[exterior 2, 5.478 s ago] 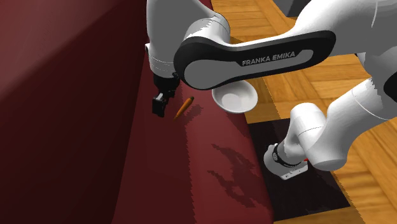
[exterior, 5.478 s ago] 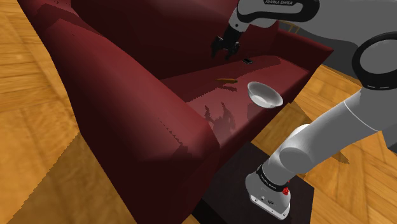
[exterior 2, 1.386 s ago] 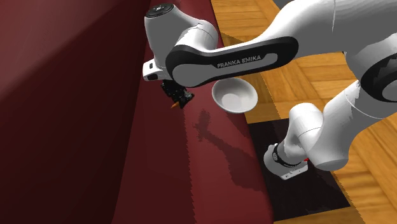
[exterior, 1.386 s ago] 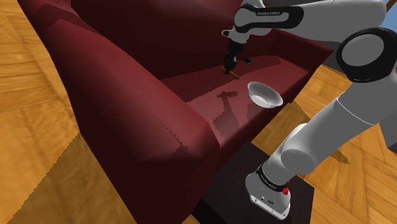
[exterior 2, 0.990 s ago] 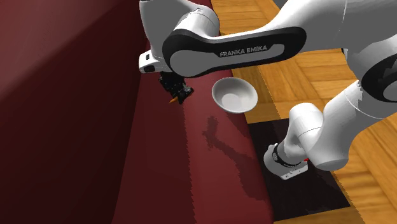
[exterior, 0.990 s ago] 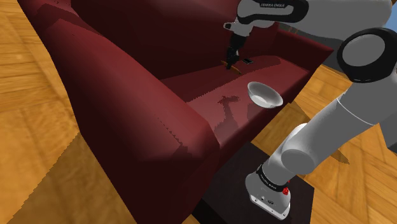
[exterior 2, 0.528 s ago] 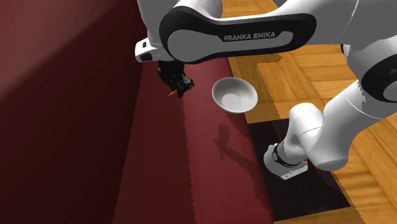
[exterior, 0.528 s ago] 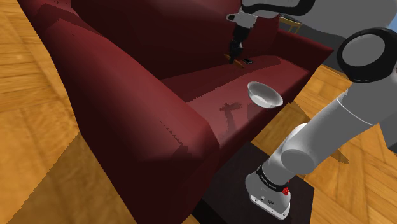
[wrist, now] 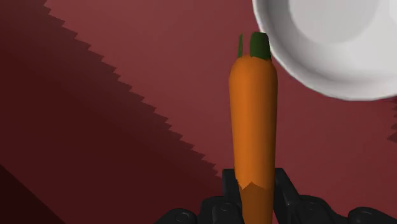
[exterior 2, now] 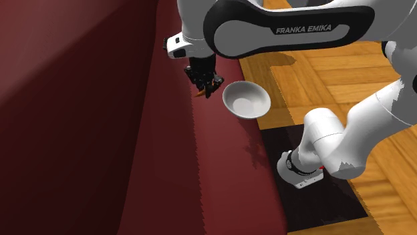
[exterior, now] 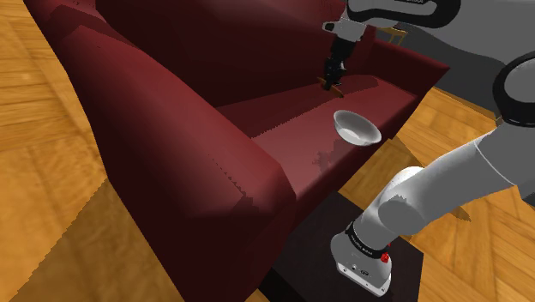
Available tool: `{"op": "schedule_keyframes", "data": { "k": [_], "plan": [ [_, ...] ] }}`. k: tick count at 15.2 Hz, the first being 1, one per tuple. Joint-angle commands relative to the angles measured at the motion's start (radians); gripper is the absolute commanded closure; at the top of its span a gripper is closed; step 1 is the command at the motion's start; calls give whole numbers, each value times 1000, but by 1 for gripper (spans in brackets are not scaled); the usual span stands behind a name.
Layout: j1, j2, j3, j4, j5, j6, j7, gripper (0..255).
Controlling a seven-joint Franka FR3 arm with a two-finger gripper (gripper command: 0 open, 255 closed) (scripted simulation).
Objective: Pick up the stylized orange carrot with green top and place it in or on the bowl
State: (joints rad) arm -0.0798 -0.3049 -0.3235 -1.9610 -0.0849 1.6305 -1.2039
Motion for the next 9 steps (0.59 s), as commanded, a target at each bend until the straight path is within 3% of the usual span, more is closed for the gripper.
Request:
{"op": "schedule_keyframes", "data": {
  "k": [1, 9],
  "plan": [
    [-14, -72, -3, -55, -24, -14, -10, 255],
    [-85, -358, -13, -258, -111, -88, -52, 255]
  ]
}}
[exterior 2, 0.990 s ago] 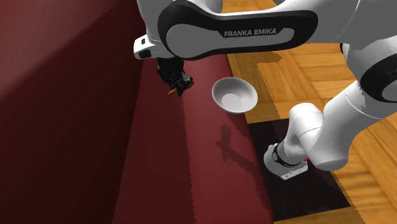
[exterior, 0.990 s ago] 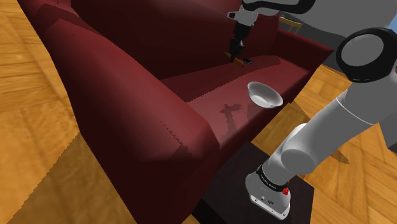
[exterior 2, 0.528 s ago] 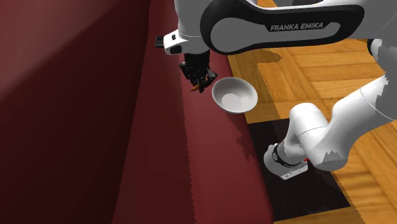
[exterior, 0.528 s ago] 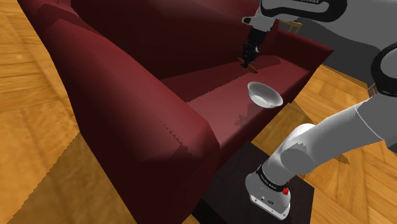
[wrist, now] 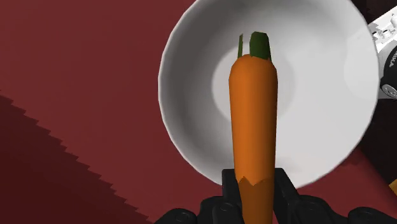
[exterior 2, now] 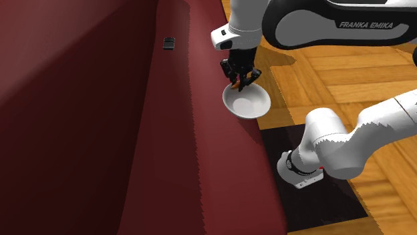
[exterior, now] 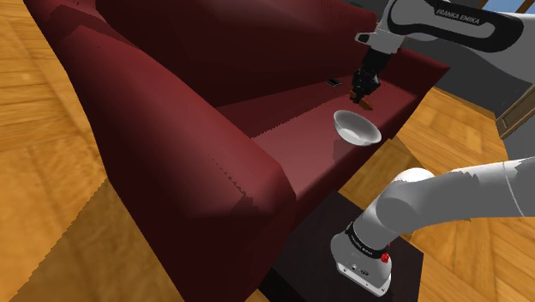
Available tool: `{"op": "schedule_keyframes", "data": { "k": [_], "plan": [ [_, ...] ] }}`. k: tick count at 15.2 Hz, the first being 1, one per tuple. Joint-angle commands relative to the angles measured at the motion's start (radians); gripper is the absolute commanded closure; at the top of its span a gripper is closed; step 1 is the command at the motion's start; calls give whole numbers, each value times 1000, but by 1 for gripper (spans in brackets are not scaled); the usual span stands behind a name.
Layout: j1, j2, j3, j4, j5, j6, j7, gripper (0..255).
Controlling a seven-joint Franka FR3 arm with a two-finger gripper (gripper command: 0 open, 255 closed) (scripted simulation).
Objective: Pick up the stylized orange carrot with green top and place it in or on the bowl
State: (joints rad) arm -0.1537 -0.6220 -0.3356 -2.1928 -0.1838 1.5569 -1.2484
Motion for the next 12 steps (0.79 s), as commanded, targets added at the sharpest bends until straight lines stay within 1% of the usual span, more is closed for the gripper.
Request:
{"op": "schedule_keyframes", "data": {
  "k": [1, 2, 12],
  "plan": [
    [-22, -76, -3, -46, -23, -28, -15, 255],
    [-33, -112, -6, -66, -35, -43, -25, 255],
    [-46, -138, -28, -215, -57, 81, -18, 255]
  ]
}}
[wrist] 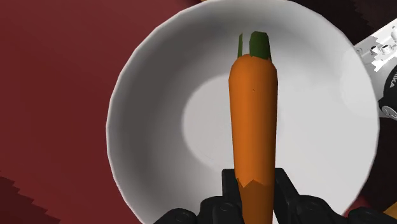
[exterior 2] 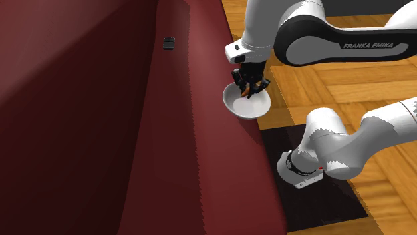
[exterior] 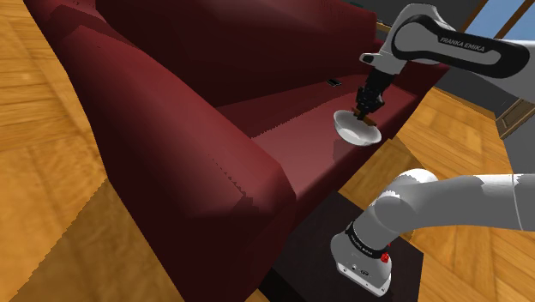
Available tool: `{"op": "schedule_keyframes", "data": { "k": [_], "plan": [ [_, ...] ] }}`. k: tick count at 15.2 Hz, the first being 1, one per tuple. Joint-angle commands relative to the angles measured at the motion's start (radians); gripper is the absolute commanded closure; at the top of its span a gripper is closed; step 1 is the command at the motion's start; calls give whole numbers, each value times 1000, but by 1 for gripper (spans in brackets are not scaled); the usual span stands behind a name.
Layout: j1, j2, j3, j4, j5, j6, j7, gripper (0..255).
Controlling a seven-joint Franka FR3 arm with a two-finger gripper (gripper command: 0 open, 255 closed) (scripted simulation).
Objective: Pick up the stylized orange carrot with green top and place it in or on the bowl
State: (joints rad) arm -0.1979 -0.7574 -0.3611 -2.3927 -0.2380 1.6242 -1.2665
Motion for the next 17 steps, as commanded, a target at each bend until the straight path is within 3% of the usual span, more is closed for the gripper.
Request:
{"op": "schedule_keyframes", "data": {
  "k": [1, 11, 12, 17],
  "plan": [
    [-3, -4, -5, -29, -5, 26, 1, 255],
    [-6, -6, -13, -69, -13, 63, 3, 255],
    [-6, -6, -13, -69, -13, 63, 3, 0],
    [-6, -6, -13, -69, -13, 63, 3, 0]
  ]
}}
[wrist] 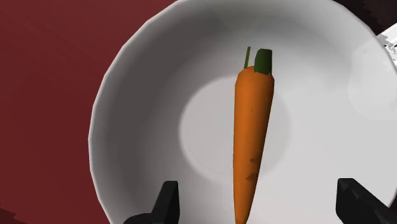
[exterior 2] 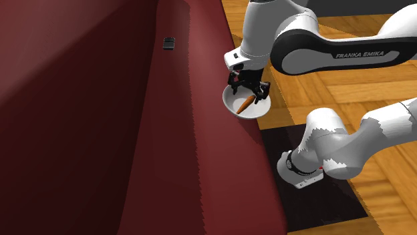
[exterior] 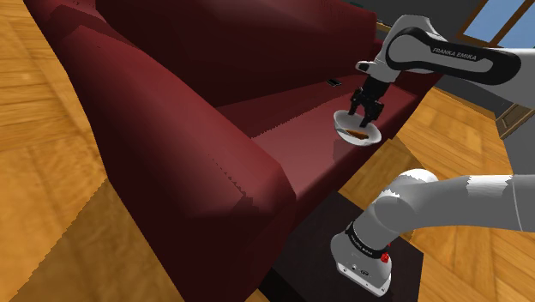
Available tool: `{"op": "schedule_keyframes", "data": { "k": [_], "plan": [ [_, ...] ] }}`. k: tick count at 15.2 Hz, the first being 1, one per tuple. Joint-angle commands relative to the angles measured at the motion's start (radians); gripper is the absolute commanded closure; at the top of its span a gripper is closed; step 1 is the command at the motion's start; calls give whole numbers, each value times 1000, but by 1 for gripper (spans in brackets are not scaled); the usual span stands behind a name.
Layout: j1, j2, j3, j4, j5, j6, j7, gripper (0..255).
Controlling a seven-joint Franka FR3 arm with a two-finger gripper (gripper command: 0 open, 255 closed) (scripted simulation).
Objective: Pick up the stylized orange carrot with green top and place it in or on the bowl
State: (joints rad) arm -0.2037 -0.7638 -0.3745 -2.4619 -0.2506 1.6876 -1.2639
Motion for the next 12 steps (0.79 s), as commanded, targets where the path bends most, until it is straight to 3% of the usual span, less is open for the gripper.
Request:
{"op": "schedule_keyframes", "data": {
  "k": [1, 4, 12],
  "plan": [
    [3, 4, 6, 35, 6, -31, -2, 0],
    [12, 22, 22, 139, 23, -117, -7, 0],
    [12, 22, 22, 139, 23, -117, -7, 0]
  ]
}}
